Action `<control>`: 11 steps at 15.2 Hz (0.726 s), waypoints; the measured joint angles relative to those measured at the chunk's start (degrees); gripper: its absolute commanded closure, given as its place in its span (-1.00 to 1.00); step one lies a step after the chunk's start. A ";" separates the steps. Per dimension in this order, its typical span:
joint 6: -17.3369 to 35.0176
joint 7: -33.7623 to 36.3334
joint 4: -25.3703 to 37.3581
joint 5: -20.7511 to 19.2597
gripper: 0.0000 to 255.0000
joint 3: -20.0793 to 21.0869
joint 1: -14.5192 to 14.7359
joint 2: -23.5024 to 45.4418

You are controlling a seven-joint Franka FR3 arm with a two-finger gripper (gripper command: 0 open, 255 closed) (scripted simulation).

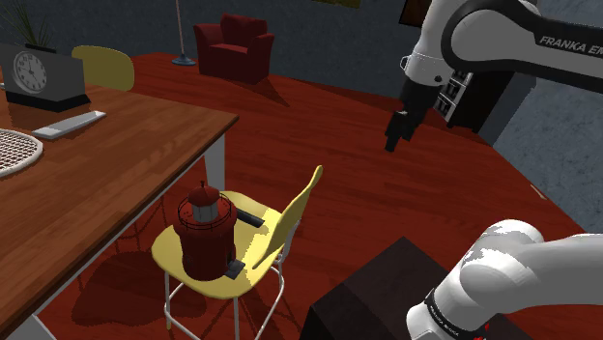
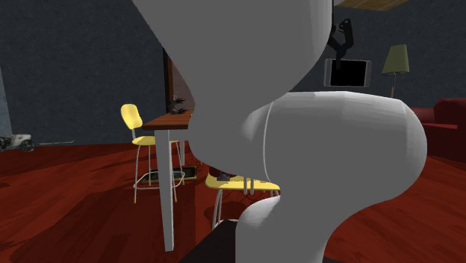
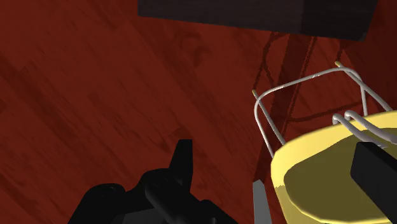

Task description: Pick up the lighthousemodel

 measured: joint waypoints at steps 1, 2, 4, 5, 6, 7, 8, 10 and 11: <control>0.00 0.00 0.00 0.00 -1.00 0.00 0.00 0.00; 1.01 0.37 -0.42 0.36 -1.00 0.48 0.28 0.24; 3.94 1.16 -1.36 1.30 -1.00 1.74 1.12 0.85; 5.93 1.33 -2.10 1.64 -1.00 2.22 1.49 1.32; 7.92 1.63 -2.70 2.03 -1.00 2.84 1.91 1.83; 9.85 1.96 -3.00 2.42 -1.00 3.51 2.33 2.60; 12.11 2.36 -3.35 2.82 -1.00 4.26 2.74 3.65; 16.54 3.58 -4.60 3.77 -1.00 6.17 3.78 5.05; 18.40 3.85 -4.77 4.04 -1.00 6.84 4.16 5.80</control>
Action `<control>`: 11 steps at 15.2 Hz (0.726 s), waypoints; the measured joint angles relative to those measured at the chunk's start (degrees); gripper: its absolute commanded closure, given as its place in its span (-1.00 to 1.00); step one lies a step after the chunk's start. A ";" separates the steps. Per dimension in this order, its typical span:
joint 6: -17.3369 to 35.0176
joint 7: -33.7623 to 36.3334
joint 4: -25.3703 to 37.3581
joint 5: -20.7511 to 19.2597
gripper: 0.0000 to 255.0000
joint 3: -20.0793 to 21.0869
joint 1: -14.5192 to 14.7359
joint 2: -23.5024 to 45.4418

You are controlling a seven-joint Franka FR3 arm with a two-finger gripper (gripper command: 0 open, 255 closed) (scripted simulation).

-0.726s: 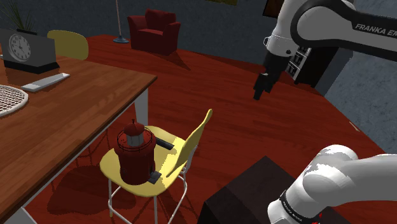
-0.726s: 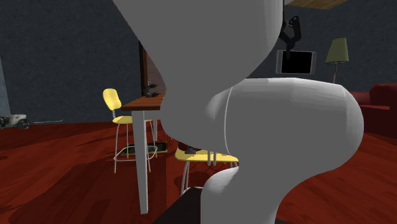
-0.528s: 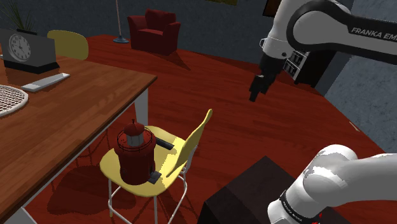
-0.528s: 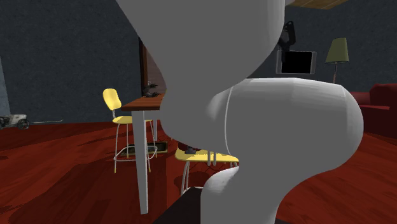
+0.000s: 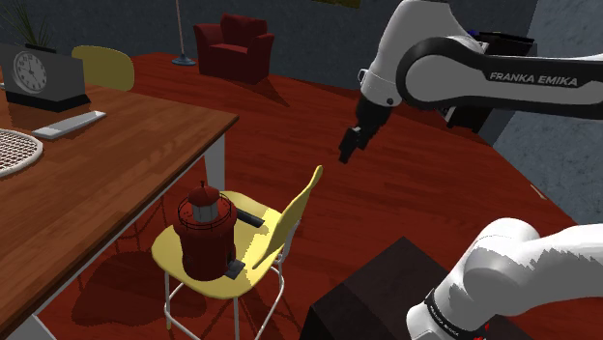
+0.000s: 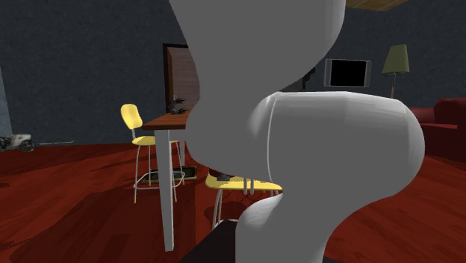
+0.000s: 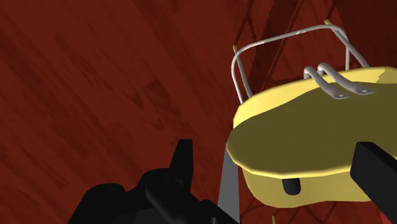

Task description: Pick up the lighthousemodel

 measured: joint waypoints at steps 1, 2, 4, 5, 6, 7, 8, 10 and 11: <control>1.86 0.49 0.04 0.28 -1.00 0.86 0.39 0.98; 3.63 1.04 0.46 0.51 -1.00 1.78 0.74 2.26; 7.89 1.86 0.38 0.72 -1.00 3.41 1.31 4.65; 10.05 2.55 0.32 0.82 -1.00 4.47 1.64 5.85; 11.93 3.04 0.61 0.80 -1.00 5.33 1.87 7.09; 13.80 3.51 0.79 0.71 -1.00 6.17 2.06 8.21; 15.50 3.95 0.80 0.62 -1.00 6.96 2.29 9.02; 19.08 5.37 1.92 0.02 -1.00 9.04 2.46 11.95; 21.20 6.09 2.35 -0.48 -1.00 10.07 2.41 13.65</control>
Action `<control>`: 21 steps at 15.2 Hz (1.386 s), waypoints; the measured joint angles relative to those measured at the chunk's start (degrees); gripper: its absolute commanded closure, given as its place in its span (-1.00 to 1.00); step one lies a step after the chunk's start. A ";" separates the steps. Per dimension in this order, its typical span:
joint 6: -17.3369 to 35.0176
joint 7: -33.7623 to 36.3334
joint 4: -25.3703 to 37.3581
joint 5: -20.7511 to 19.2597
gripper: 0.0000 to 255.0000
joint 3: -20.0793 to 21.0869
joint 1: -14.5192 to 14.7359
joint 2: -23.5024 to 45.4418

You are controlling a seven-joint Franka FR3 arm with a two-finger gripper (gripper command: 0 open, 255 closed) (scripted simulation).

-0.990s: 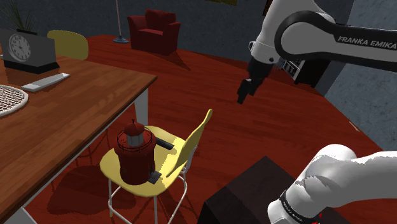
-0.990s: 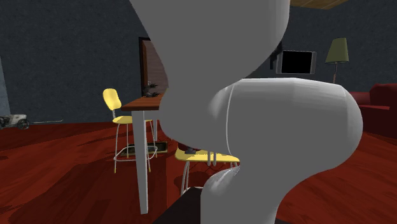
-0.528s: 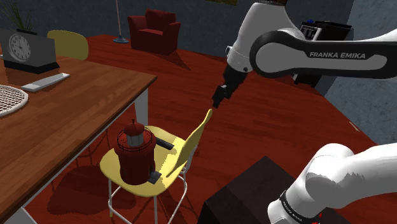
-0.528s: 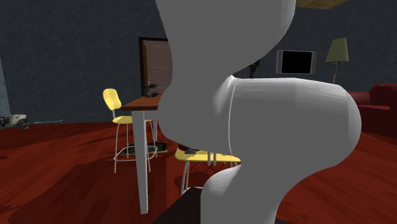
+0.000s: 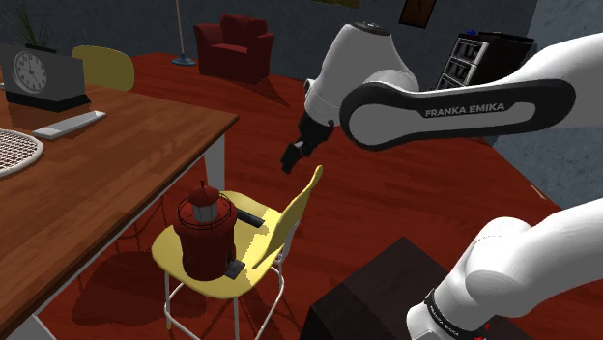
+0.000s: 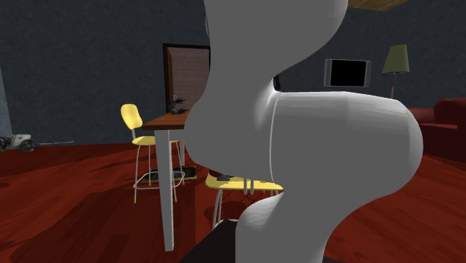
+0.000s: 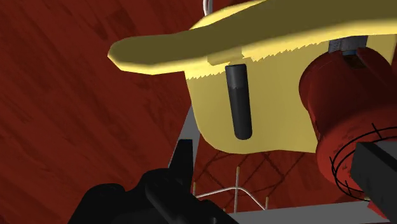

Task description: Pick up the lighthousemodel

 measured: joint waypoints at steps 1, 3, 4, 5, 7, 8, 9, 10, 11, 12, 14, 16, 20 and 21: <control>1.48 0.67 0.37 -0.39 -1.00 0.91 0.10 0.94; 5.18 2.32 1.48 -1.89 -1.00 3.02 -0.16 4.08; 6.26 3.34 2.46 -2.71 -1.00 4.15 -0.23 5.33; 8.36 4.45 3.08 -3.98 -1.00 5.34 -0.63 7.35; 11.04 6.76 5.15 -6.62 -1.00 7.61 -1.21 10.58; 12.28 7.81 6.28 -8.15 -1.00 8.58 -1.60 12.24; 13.52 9.14 7.15 -9.82 -1.00 9.64 -1.91 13.74; 14.96 10.68 8.03 -11.88 -1.00 10.75 -2.34 15.56; 15.80 12.36 8.93 -13.83 -1.00 11.87 -2.49 16.83; 16.94 14.55 10.36 -16.60 -1.00 13.16 -2.93 19.10; 17.91 18.63 13.53 -22.20 -1.00 15.15 -3.19 22.92; 18.84 23.01 16.57 -28.50 -1.00 16.42 -2.84 27.04; 19.50 29.42 20.80 -37.75 -1.00 16.70 -0.95 32.92; 19.86 30.16 20.72 -38.68 -1.00 16.56 -0.77 33.35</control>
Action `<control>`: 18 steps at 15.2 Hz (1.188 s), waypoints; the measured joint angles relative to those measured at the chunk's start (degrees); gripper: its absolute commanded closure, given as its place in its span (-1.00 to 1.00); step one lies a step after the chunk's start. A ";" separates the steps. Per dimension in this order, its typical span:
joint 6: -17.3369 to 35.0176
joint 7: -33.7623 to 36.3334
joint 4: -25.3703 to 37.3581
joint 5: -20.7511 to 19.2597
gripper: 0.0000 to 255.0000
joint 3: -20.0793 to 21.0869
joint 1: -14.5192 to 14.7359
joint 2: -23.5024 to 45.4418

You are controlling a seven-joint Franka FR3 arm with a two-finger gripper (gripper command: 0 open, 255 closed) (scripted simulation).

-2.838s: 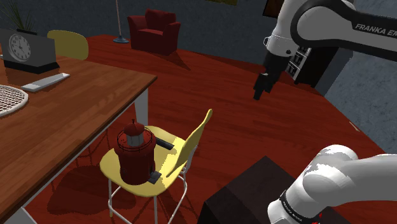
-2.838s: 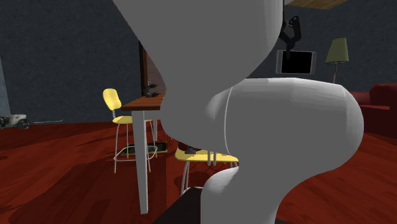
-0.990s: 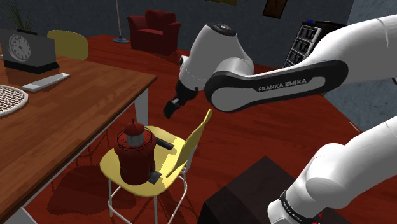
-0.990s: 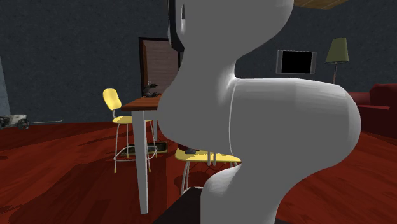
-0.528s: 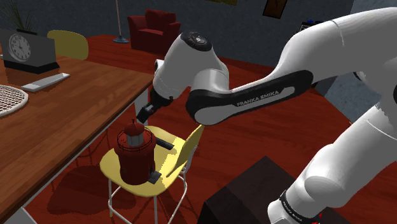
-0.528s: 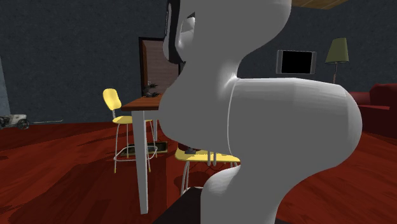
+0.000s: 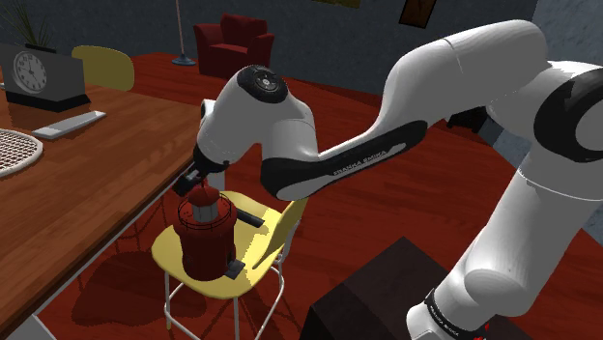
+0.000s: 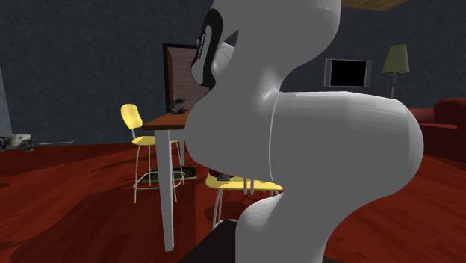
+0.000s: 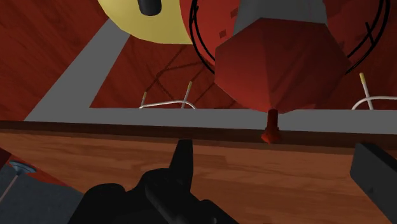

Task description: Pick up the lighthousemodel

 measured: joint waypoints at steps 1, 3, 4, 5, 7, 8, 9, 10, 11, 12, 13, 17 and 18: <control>0.49 0.76 -0.25 -0.93 -1.00 -0.20 0.13 0.40; 1.38 2.54 -0.83 -2.88 -1.00 -0.60 0.50 1.19; 1.76 3.49 -0.95 -3.97 -1.00 -0.84 0.74 1.73; 2.06 3.92 -1.21 -4.45 -1.00 -0.98 0.79 1.87; 2.31 4.62 -1.16 -5.29 1.00 -1.17 0.99 2.32; 2.35 4.75 -1.14 -5.43 1.00 -1.19 1.04 2.36; 2.36 4.80 -1.14 -5.48 1.00 -1.20 1.05 2.37; 2.38 4.83 -1.15 -5.52 1.00 -1.21 1.05 2.37; 2.40 4.86 -1.15 -5.55 1.00 -1.22 1.06 2.36; 2.39 4.87 -1.15 -5.54 1.00 -1.21 1.06 2.36; 2.38 4.90 -1.15 -5.56 1.00 -1.22 1.07 2.36; 2.23 4.36 -1.24 -4.96 1.00 -1.09 0.90 2.14; 1.91 3.67 -1.17 -4.21 1.00 -0.92 0.72 1.86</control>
